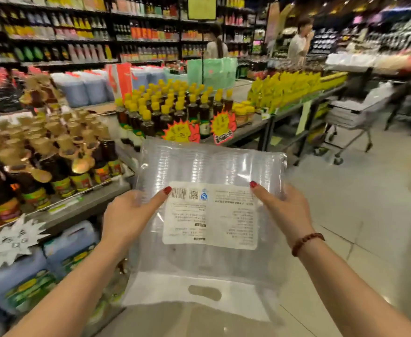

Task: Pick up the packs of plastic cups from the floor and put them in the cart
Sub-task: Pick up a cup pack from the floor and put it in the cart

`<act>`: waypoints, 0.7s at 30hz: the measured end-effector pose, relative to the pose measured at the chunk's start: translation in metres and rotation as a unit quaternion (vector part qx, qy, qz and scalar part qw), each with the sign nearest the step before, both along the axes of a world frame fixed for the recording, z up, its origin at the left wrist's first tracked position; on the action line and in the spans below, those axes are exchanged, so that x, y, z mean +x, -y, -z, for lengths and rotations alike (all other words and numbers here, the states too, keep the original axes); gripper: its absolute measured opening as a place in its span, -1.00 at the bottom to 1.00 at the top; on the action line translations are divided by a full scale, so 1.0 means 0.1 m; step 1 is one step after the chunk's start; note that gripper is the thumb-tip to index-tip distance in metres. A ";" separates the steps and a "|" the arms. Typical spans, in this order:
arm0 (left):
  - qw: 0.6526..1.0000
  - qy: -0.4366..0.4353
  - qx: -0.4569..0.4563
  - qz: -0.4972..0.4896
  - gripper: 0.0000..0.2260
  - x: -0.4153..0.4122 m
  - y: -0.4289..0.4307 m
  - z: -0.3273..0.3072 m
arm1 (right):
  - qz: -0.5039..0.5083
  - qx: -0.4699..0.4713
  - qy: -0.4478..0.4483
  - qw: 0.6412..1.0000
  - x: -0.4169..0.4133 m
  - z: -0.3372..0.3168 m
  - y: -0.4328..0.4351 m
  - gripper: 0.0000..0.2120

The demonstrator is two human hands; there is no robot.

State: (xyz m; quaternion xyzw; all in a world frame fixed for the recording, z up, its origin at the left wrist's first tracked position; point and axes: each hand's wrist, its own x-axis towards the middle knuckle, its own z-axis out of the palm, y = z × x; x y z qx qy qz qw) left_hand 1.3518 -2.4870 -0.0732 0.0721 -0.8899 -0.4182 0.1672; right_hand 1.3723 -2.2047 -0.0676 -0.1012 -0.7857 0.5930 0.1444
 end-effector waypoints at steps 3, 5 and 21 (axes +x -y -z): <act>0.998 -0.003 -0.004 0.068 -0.25 -0.56 -0.50 0.04 | 0.070 0.013 0.001 0.997 -0.22 0.02 -0.46 -0.69; 0.995 -0.007 -0.013 0.099 -0.36 -0.95 -0.82 0.06 | 0.114 0.031 0.008 0.993 -0.42 0.04 -0.74 -0.63; 0.957 -0.010 -0.041 0.287 -0.03 -4.28 -3.13 0.09 | 0.307 0.031 0.031 0.951 -2.65 0.06 -2.60 -0.09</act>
